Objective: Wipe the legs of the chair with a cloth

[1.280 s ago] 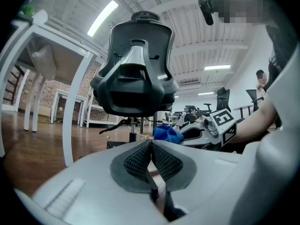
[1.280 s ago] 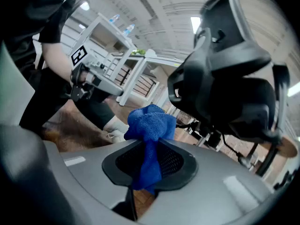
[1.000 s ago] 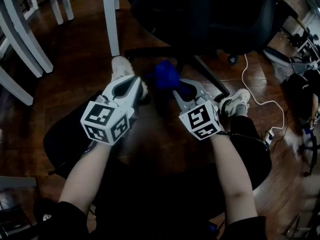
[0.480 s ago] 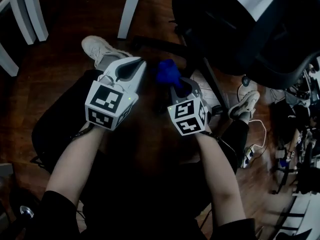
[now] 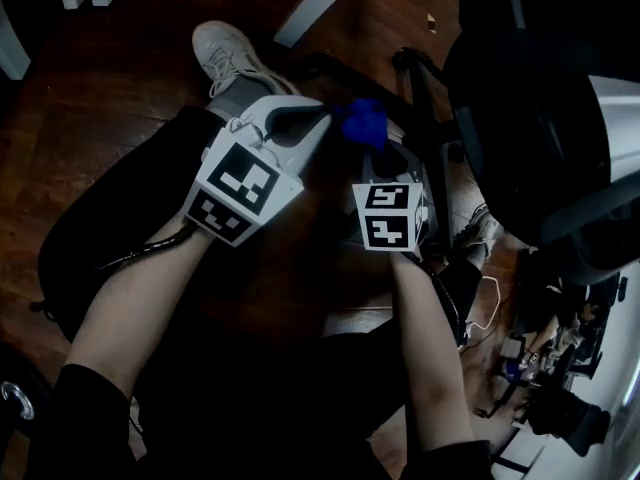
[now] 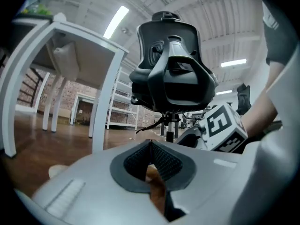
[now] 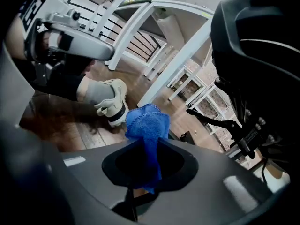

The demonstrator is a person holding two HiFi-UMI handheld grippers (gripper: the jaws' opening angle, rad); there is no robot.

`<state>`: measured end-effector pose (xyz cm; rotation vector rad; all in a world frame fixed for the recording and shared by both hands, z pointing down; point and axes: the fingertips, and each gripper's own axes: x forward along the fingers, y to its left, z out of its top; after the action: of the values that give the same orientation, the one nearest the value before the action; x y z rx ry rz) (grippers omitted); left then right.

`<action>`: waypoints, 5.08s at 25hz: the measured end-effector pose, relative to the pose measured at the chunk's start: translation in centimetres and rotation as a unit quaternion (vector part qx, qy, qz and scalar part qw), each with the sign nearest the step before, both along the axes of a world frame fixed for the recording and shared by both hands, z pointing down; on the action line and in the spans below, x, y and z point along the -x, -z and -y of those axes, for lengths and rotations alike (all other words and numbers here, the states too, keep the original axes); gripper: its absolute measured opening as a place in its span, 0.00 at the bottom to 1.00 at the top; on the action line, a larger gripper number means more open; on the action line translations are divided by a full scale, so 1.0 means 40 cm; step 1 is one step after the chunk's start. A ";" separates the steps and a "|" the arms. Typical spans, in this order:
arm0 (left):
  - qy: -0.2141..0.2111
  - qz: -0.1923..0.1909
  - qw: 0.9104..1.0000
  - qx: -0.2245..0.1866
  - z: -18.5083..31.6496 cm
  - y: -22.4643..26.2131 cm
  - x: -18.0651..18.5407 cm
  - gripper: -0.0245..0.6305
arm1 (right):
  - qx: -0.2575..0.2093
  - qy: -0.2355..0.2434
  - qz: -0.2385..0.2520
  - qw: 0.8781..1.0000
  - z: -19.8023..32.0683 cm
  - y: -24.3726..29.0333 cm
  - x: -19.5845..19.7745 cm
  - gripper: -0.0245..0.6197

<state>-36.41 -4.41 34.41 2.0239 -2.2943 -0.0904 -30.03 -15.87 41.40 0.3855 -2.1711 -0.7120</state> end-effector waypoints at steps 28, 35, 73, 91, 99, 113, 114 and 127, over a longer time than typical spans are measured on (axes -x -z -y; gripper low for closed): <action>-0.064 -0.130 0.989 -0.039 0.035 -0.090 -0.019 0.04 | -0.071 -0.232 -0.049 0.969 0.446 -0.056 0.064 0.17; -0.072 -0.135 0.987 -0.038 0.029 -0.097 -0.022 0.04 | -0.033 -0.249 -0.053 0.966 0.475 -0.088 0.082 0.17; -0.099 -0.125 0.987 -0.034 0.008 -0.120 -0.060 0.04 | -0.054 -0.109 -0.127 0.984 0.283 -0.174 0.328 0.17; -0.100 -0.134 0.985 -0.045 0.011 -0.128 -0.049 0.04 | -0.048 -0.073 -0.114 0.990 0.234 -0.194 0.406 0.17; -0.099 -0.141 0.984 -0.038 0.012 -0.143 -0.049 0.04 | -0.002 -0.049 -0.080 0.996 0.180 -0.210 0.470 0.17; -0.095 -0.130 0.987 -0.026 0.014 -0.152 -0.052 0.04 | 0.057 0.061 0.098 0.992 -0.045 0.034 0.472 0.17; -0.094 -0.130 0.987 -0.020 0.014 -0.155 -0.053 0.04 | 0.051 0.071 0.117 0.989 -0.060 0.068 0.456 0.17; -0.070 -0.039 0.997 -0.014 -0.009 -0.067 -0.069 0.04 | -0.035 0.092 0.155 0.983 -0.124 0.201 -0.013 0.17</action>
<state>-33.64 -4.07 37.07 2.1475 -2.1095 -0.1888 -29.50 -10.92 33.35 0.3545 -2.5038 -0.8808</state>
